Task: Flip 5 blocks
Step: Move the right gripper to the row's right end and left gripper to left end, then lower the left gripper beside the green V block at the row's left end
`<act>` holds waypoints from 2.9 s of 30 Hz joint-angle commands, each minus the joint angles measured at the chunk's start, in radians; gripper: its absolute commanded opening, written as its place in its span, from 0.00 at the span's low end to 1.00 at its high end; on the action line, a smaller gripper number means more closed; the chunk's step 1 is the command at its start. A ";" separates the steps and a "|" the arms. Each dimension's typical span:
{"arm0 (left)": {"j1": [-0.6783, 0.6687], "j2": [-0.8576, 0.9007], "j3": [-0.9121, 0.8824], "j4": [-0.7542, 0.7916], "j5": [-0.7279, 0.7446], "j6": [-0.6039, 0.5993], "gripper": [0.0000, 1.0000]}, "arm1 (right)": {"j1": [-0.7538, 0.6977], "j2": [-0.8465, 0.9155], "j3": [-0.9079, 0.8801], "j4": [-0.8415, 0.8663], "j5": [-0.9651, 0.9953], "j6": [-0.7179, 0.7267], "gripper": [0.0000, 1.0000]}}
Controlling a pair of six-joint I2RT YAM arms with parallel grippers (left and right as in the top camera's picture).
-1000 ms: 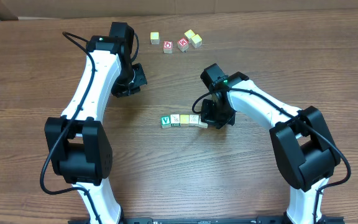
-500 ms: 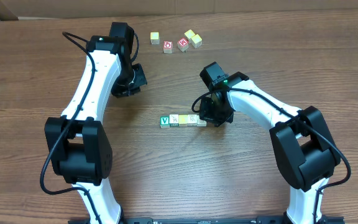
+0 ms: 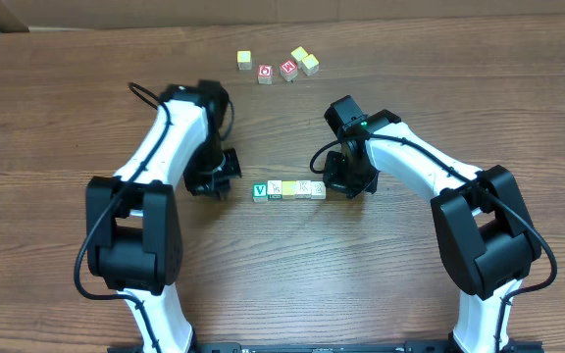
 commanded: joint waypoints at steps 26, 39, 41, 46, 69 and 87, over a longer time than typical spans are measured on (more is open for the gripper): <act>-0.333 -0.339 -0.463 0.471 -0.182 -0.333 0.04 | -0.001 -0.021 0.005 0.006 0.063 -0.003 0.10; -0.281 -0.339 -0.528 0.603 -0.160 -0.212 0.04 | -0.001 -0.021 0.005 0.011 0.063 -0.003 0.10; -0.249 -0.339 -0.528 0.614 -0.091 -0.156 0.04 | -0.001 -0.021 0.005 0.012 0.063 -0.003 0.10; -0.205 -0.338 -0.528 0.612 -0.070 -0.122 0.04 | -0.001 -0.021 0.005 0.019 0.063 -0.003 0.10; -0.208 -0.338 -0.582 0.724 -0.029 -0.119 0.04 | -0.001 -0.021 0.005 0.021 0.063 -0.003 0.10; -0.208 -0.338 -0.582 0.761 -0.055 -0.122 0.04 | -0.001 -0.021 0.005 0.022 0.070 -0.003 0.10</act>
